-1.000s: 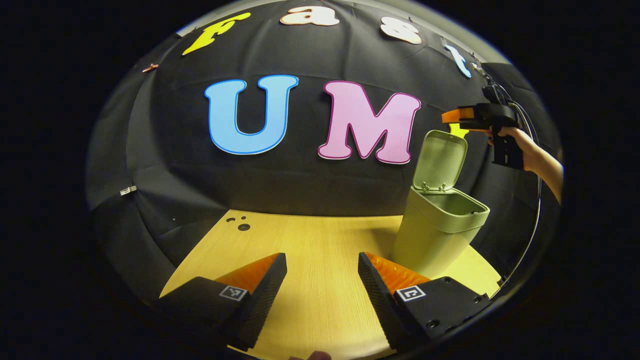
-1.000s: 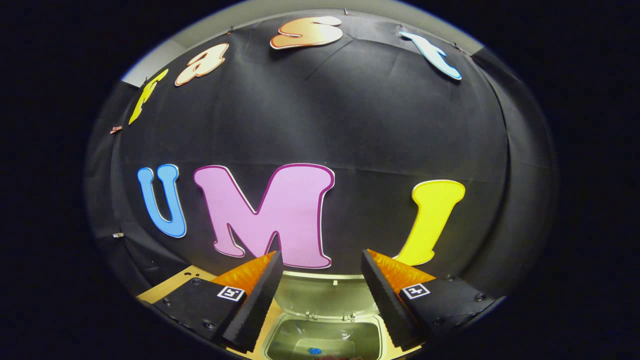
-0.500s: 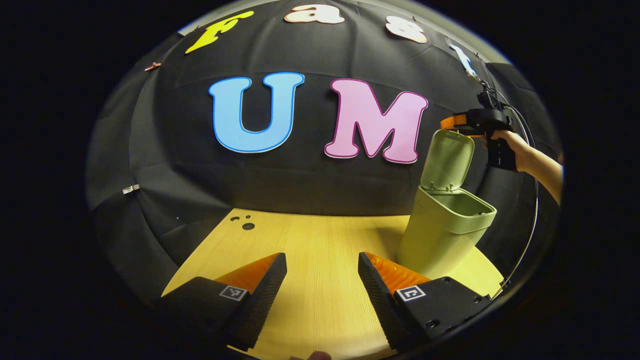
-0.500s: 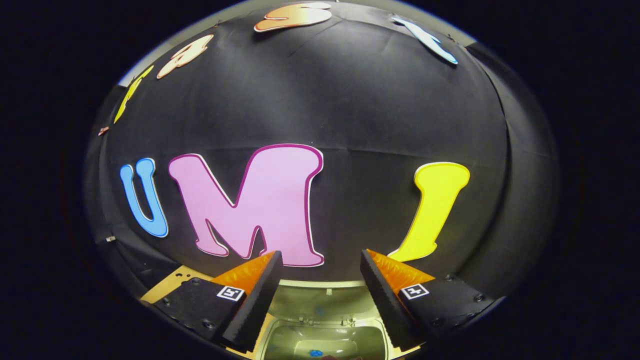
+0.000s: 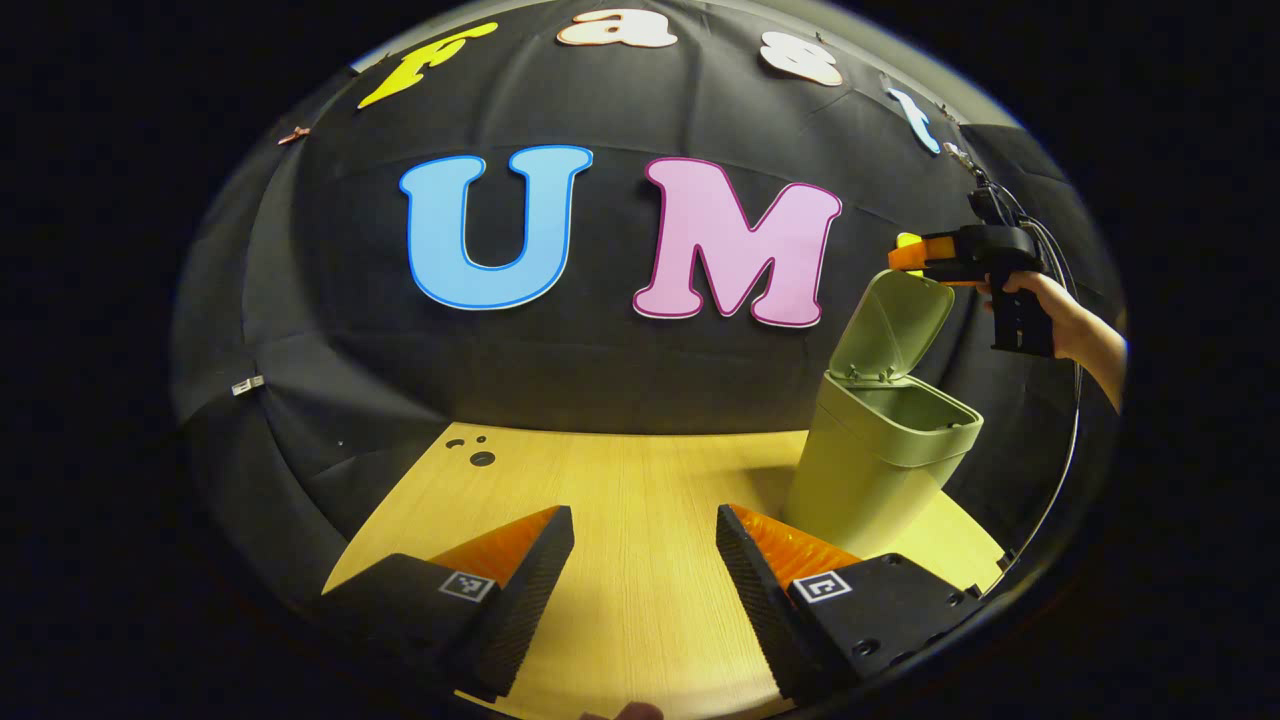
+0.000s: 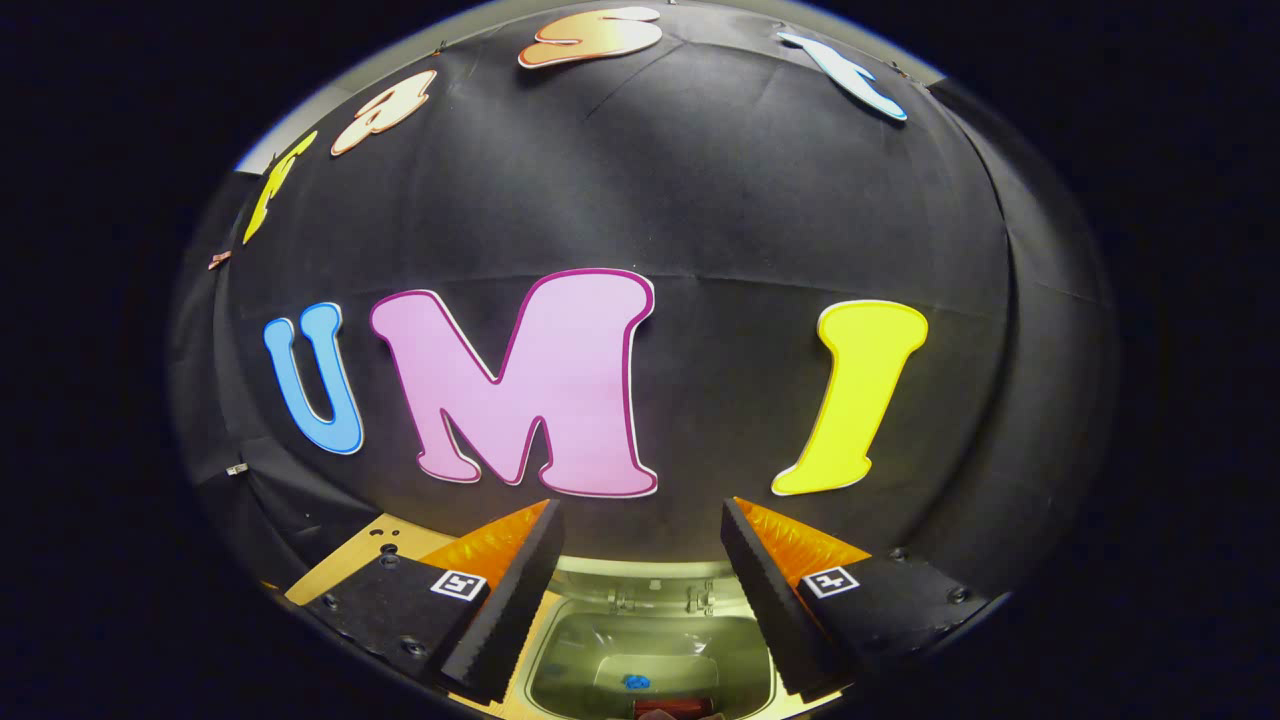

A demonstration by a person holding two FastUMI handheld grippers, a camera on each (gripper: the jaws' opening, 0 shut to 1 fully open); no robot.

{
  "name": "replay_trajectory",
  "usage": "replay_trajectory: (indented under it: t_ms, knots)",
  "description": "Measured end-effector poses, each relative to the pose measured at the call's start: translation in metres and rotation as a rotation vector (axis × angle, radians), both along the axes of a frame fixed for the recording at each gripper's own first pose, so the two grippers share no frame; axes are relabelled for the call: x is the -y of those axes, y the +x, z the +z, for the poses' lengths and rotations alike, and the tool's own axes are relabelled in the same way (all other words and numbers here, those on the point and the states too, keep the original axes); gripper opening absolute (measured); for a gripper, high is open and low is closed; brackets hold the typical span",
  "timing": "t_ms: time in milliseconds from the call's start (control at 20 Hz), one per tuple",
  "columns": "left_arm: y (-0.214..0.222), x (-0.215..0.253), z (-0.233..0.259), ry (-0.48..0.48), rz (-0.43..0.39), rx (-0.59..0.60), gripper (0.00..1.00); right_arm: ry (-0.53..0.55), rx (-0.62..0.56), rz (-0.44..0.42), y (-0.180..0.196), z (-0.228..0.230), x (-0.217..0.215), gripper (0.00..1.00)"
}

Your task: Press the lid of the desktop garbage bin to open it, pick up the crumpled paper on the desktop and throw it into the bin, then pick up the pop can on the desktop and drop it into the bin, and finally close the garbage bin lid.

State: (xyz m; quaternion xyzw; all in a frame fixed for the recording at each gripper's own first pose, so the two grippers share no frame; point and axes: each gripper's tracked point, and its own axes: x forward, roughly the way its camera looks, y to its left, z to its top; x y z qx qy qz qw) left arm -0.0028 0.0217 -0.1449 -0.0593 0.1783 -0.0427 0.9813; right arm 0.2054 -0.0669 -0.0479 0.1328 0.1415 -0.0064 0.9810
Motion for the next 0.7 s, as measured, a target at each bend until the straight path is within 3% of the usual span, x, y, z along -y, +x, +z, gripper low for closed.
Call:
replay_trajectory:
  t_ms: [450,700]
  knots:
    - [0.01,0.026,0.0,-0.04,-0.132,0.027,0.94,-0.018,-0.123,0.015,-0.059,-0.042,-0.029,0.98]
    - [0.018,0.026,-0.009,-0.056,-0.197,0.003,0.94,-0.041,-0.194,0.019,-0.073,-0.071,-0.05,0.98]
